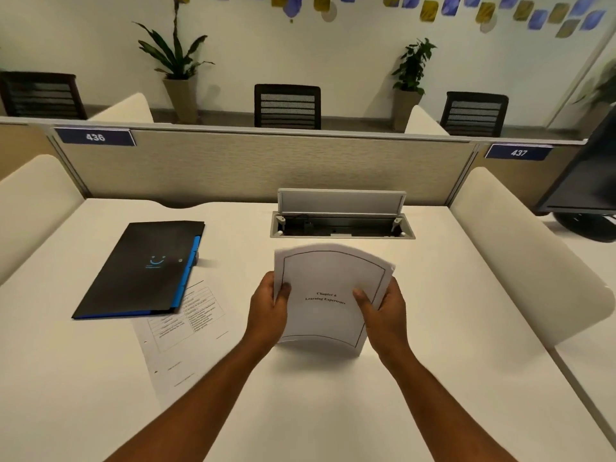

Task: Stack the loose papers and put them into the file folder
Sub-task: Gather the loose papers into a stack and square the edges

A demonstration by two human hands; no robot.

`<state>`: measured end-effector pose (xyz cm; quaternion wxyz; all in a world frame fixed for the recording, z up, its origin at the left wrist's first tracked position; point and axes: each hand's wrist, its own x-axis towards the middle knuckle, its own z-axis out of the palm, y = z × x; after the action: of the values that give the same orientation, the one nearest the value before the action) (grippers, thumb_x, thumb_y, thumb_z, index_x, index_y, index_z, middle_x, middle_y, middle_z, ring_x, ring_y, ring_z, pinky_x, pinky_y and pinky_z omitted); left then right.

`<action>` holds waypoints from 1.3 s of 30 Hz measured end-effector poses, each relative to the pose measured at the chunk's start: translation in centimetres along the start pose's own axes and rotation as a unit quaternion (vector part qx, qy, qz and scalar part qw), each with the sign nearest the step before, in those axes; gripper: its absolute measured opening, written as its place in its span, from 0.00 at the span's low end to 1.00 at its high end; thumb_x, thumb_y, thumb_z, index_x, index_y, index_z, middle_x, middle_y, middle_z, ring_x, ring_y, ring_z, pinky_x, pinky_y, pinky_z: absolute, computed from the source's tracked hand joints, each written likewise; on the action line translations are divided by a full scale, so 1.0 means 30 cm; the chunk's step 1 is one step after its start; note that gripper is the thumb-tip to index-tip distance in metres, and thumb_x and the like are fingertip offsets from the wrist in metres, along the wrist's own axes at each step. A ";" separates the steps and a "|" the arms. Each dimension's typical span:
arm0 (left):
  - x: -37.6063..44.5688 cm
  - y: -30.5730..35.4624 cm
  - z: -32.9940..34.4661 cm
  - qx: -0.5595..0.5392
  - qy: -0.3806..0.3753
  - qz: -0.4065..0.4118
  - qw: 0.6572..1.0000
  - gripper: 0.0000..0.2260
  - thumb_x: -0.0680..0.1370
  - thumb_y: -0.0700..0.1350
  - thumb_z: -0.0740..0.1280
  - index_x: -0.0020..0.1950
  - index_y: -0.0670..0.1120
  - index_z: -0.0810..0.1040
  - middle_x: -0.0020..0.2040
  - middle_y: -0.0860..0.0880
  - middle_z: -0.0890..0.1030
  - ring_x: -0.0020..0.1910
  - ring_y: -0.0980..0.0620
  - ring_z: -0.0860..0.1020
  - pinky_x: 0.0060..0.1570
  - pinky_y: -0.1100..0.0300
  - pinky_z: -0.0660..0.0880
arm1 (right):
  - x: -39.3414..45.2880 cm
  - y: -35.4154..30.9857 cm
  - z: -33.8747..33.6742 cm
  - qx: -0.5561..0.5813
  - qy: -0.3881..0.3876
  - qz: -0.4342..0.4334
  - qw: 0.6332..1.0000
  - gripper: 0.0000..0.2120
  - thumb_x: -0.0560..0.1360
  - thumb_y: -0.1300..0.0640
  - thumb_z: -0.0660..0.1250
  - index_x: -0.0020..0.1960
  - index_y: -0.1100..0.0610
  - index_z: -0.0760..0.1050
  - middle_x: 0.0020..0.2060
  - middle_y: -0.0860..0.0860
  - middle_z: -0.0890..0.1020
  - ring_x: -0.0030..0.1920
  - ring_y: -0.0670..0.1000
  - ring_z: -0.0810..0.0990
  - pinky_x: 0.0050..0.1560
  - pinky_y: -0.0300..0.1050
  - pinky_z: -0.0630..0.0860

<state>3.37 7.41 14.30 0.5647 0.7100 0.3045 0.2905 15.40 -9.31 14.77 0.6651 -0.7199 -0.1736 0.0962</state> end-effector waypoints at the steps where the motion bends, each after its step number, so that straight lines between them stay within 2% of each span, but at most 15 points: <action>1: -0.011 -0.013 0.010 -0.002 0.003 -0.004 1.000 0.08 0.82 0.45 0.60 0.59 0.54 0.71 0.53 0.54 0.79 0.54 0.53 0.78 0.54 0.54 0.78 | -0.003 0.001 -0.001 -0.025 0.002 -0.021 0.999 0.26 0.77 0.57 0.73 0.70 0.50 0.66 0.59 0.48 0.80 0.56 0.51 0.82 0.45 0.35 0.82; 4: -0.033 -0.026 0.022 -0.010 -0.001 -0.019 1.000 0.09 0.82 0.44 0.58 0.61 0.54 0.67 0.54 0.54 0.76 0.54 0.55 0.76 0.49 0.64 0.76 | -0.005 -0.011 -0.016 -0.107 0.037 -0.130 0.985 0.38 0.77 0.61 0.73 0.78 0.46 0.55 0.65 0.49 0.74 0.57 0.49 0.80 0.51 0.34 0.81; 7: -0.039 -0.024 0.024 -0.009 -0.005 -0.023 1.000 0.10 0.82 0.43 0.59 0.62 0.54 0.65 0.56 0.53 0.75 0.53 0.59 0.75 0.47 0.68 0.73 | 0.013 -0.035 -0.031 -0.247 0.049 -0.263 0.931 0.39 0.75 0.63 0.73 0.79 0.47 0.58 0.68 0.56 0.72 0.60 0.44 0.74 0.53 0.27 0.75; 8: -0.037 -0.028 0.024 -0.008 -0.007 -0.023 1.000 0.11 0.82 0.43 0.59 0.62 0.54 0.65 0.55 0.54 0.75 0.53 0.60 0.75 0.48 0.68 0.73 | 0.018 -0.042 -0.032 -0.282 0.049 -0.287 0.914 0.37 0.75 0.62 0.74 0.78 0.48 0.61 0.68 0.57 0.72 0.59 0.44 0.74 0.52 0.29 0.76; 11: -0.037 -0.039 0.028 -0.004 -0.012 -0.021 1.000 0.12 0.81 0.42 0.61 0.61 0.55 0.64 0.53 0.59 0.74 0.53 0.64 0.74 0.48 0.68 0.73 | 0.018 -0.055 -0.024 -0.318 0.058 -0.305 0.896 0.34 0.75 0.61 0.74 0.77 0.48 0.66 0.67 0.57 0.71 0.55 0.49 0.77 0.47 0.41 0.82; 16: -0.038 -0.053 0.033 0.005 -0.015 -0.026 1.000 0.14 0.81 0.41 0.63 0.61 0.55 0.64 0.52 0.63 0.73 0.52 0.66 0.73 0.48 0.67 0.73 | 0.020 -0.070 -0.021 -0.311 0.067 -0.312 0.895 0.31 0.75 0.59 0.73 0.75 0.47 0.67 0.66 0.57 0.72 0.52 0.51 0.80 0.44 0.42 0.84; 18: -0.036 -0.057 0.035 0.009 -0.014 -0.030 0.999 0.14 0.80 0.41 0.63 0.61 0.55 0.64 0.52 0.62 0.73 0.52 0.65 0.73 0.47 0.68 0.72 | 0.022 -0.078 -0.017 -0.295 0.075 -0.318 0.898 0.32 0.75 0.59 0.73 0.75 0.48 0.66 0.66 0.56 0.72 0.51 0.47 0.78 0.43 0.36 0.82; 21: -0.032 -0.065 0.037 0.008 -0.012 -0.036 0.999 0.14 0.80 0.41 0.64 0.62 0.54 0.66 0.53 0.59 0.75 0.52 0.61 0.75 0.49 0.68 0.73 | 0.021 -0.070 -0.009 -0.215 0.067 -0.265 0.938 0.40 0.74 0.58 0.75 0.77 0.47 0.56 0.66 0.53 0.72 0.54 0.43 0.77 0.46 0.25 0.77; 24: -0.015 -0.069 0.039 0.004 0.003 -0.057 0.998 0.16 0.80 0.41 0.63 0.67 0.49 0.67 0.57 0.54 0.75 0.57 0.52 0.75 0.55 0.60 0.74 | 0.022 0.000 -0.024 -0.114 0.015 -0.107 0.988 0.45 0.72 0.57 0.78 0.79 0.47 0.53 0.62 0.46 0.75 0.56 0.42 0.79 0.49 0.32 0.80; 27: 0.001 -0.077 0.035 0.001 0.025 -0.077 0.997 0.17 0.80 0.41 0.63 0.69 0.48 0.67 0.61 0.51 0.75 0.60 0.49 0.74 0.61 0.53 0.75 | 0.012 0.115 -0.029 -0.139 -0.079 0.025 0.987 0.22 0.73 0.57 0.77 0.64 0.55 0.75 0.53 0.46 0.83 0.54 0.52 0.84 0.47 0.38 0.80; 29: 0.001 -0.086 0.024 -0.006 0.036 -0.085 0.996 0.15 0.80 0.42 0.63 0.66 0.49 0.67 0.62 0.49 0.76 0.61 0.48 0.75 0.62 0.49 0.75 | -0.008 0.167 -0.016 -0.127 -0.094 0.067 0.985 0.10 0.75 0.58 0.75 0.55 0.55 0.80 0.49 0.49 0.86 0.54 0.55 0.85 0.48 0.40 0.79; 33: -0.020 -0.088 0.002 -0.020 0.057 -0.096 0.994 0.13 0.80 0.46 0.65 0.63 0.50 0.67 0.59 0.49 0.77 0.56 0.50 0.77 0.55 0.55 0.78 | -0.028 0.194 0.009 -0.117 -0.102 0.098 0.983 0.09 0.77 0.58 0.72 0.57 0.55 0.82 0.50 0.48 0.86 0.52 0.51 0.85 0.54 0.50 0.82; 35: -0.034 -0.126 -0.025 0.013 0.118 -0.085 0.989 0.17 0.78 0.50 0.66 0.63 0.50 0.66 0.60 0.51 0.75 0.58 0.52 0.75 0.56 0.55 0.76 | -0.026 0.200 0.007 -0.122 -0.103 0.109 0.981 0.09 0.77 0.58 0.71 0.57 0.54 0.82 0.49 0.47 0.86 0.51 0.51 0.85 0.53 0.52 0.82; 37: -0.044 -0.197 -0.078 0.111 0.208 -0.105 0.966 0.18 0.77 0.51 0.67 0.65 0.47 0.68 0.62 0.48 0.74 0.62 0.48 0.74 0.59 0.51 0.74 | -0.026 0.214 -0.006 -0.119 -0.103 0.117 0.981 0.08 0.77 0.59 0.72 0.55 0.52 0.82 0.50 0.47 0.86 0.50 0.51 0.85 0.52 0.51 0.83; 39: -0.062 -0.281 -0.156 0.252 0.236 -0.180 0.921 0.23 0.77 0.53 0.67 0.68 0.45 0.68 0.68 0.42 0.72 0.67 0.42 0.70 0.64 0.47 0.70 | -0.029 0.229 -0.018 -0.114 -0.104 0.120 0.981 0.08 0.77 0.59 0.72 0.55 0.51 0.81 0.50 0.48 0.86 0.50 0.51 0.85 0.52 0.52 0.82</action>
<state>-2.26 10.41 6.83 0.3214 0.6729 0.6150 0.2562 15.63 -10.53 7.94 0.5410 -0.7925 -0.1637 0.2291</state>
